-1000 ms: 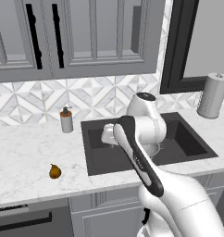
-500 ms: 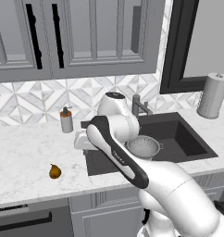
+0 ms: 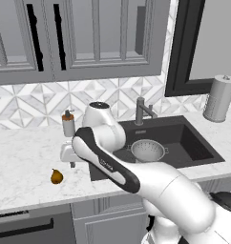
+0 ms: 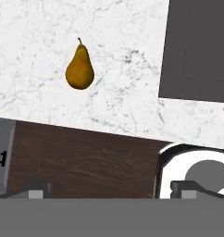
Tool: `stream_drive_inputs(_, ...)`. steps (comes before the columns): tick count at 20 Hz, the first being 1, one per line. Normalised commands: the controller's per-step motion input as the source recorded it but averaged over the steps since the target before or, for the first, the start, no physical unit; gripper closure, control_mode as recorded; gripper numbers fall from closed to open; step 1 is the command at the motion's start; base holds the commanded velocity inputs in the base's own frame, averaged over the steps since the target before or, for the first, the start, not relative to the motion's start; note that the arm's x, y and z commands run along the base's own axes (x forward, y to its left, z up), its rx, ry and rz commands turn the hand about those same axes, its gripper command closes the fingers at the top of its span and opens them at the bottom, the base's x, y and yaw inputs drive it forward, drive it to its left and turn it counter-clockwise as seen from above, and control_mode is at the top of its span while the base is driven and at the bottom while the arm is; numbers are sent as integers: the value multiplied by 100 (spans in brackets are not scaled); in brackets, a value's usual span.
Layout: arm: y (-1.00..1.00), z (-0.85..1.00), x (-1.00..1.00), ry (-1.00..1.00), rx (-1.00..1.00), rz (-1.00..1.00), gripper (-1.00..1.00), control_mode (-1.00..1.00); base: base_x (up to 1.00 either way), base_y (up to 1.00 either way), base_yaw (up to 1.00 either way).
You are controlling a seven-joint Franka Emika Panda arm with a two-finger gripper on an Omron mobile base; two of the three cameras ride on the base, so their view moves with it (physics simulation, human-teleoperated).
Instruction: Put the colander in the sink, put the pear in the colander, and turn on the sink faucet and pour water over the colander.
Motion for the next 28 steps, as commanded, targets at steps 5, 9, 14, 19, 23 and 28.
stream_drive_inputs(5, 34, -38, 1, 0, -2, 2, -100, -100, 0, 0, 0)
stream_drive_inputs(9, 37, -42, 12, -6, -6, 1, -100, -100, 0, 0, 0)
stream_drive_inputs(14, 39, -31, 29, -4, -4, 0, -100, -100, 0, 0, 0)
stream_drive_inputs(19, 29, -14, 42, -1, 0, 0, -100, -100, 0, 0, 0)
stream_drive_inputs(23, 16, -2, 36, 0, 0, 0, -100, -100, 0, 0, 0)
stream_drive_inputs(28, 2, -20, 17, 0, 0, 0, -100, -100, 0, 0, 0)
